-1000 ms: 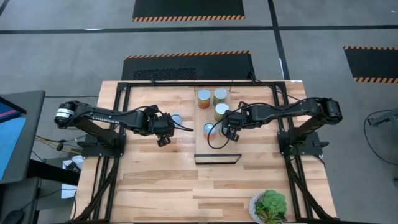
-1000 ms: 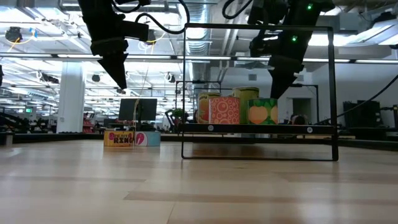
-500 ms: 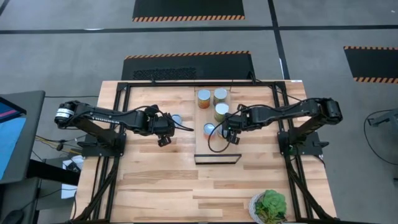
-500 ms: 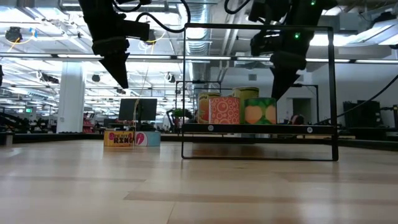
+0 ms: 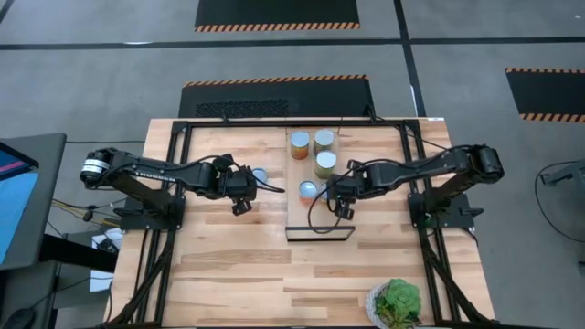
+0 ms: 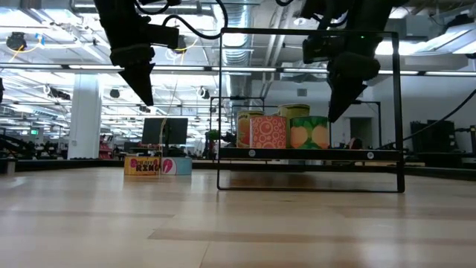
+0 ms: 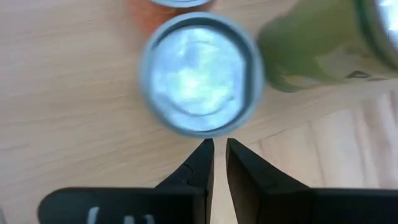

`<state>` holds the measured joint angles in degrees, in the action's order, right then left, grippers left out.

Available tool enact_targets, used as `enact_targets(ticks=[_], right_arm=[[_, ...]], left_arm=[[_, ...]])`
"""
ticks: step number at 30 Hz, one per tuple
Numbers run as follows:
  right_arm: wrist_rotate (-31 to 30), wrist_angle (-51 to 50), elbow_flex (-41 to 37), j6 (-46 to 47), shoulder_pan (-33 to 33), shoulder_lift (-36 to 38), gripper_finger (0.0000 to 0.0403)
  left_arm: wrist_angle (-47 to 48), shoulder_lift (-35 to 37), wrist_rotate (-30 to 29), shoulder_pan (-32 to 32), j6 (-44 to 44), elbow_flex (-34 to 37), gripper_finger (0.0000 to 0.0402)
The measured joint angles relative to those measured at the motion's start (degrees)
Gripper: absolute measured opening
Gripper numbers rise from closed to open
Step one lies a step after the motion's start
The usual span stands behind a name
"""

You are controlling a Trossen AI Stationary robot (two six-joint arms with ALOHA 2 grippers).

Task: Pick and place cans onto a shelf
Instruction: Adjust the canned peaches on the shelf, then put the canned salmon on the shelf

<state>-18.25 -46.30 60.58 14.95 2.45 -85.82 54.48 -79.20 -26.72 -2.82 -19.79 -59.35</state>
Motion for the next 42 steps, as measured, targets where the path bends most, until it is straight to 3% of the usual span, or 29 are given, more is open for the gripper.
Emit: enact_targets(ticks=[8,17,20,22,25,27,32,42], right_arm=[[2.59,-5.79,1.89,0.65,3.13,-0.07,0.0066],[-14.48,-26.74,14.86,4.31,4.16,1.87,0.0066],[-15.06,-33.13,16.35,8.63,4.4,5.71,0.0066],[-14.66,-36.55,15.87,13.19,5.6,9.11,0.0066],[-13.89,-41.3,14.5,21.14,9.07,14.55,0.0066],[-13.31,-42.7,13.35,25.53,12.02,18.14,0.0066],[-13.24,-43.23,10.91,34.04,20.31,24.94,0.0066],[-13.15,-43.81,4.84,46.91,34.39,31.18,0.0066]], left_arm=[[-0.12,0.0,0.0,-0.01,1.27,0.0,0.0016],[-11.82,-3.57,0.57,3.12,12.08,0.08,0.0016],[-17.3,-5.47,4.33,6.56,16.7,1.64,0.0016],[-20.17,-6.61,10.2,9.23,17.71,3.1,0.0016],[-21.59,-7.67,19.58,12.81,17.83,3.74,0.0016],[-20.41,-7.96,22.18,14.44,18.61,3.76,0.0016],[-22.74,-9.37,23.5,17.46,22.3,3.9,0.003],[-25.76,-15.38,24.83,19.95,20.38,4.0,0.0117]])
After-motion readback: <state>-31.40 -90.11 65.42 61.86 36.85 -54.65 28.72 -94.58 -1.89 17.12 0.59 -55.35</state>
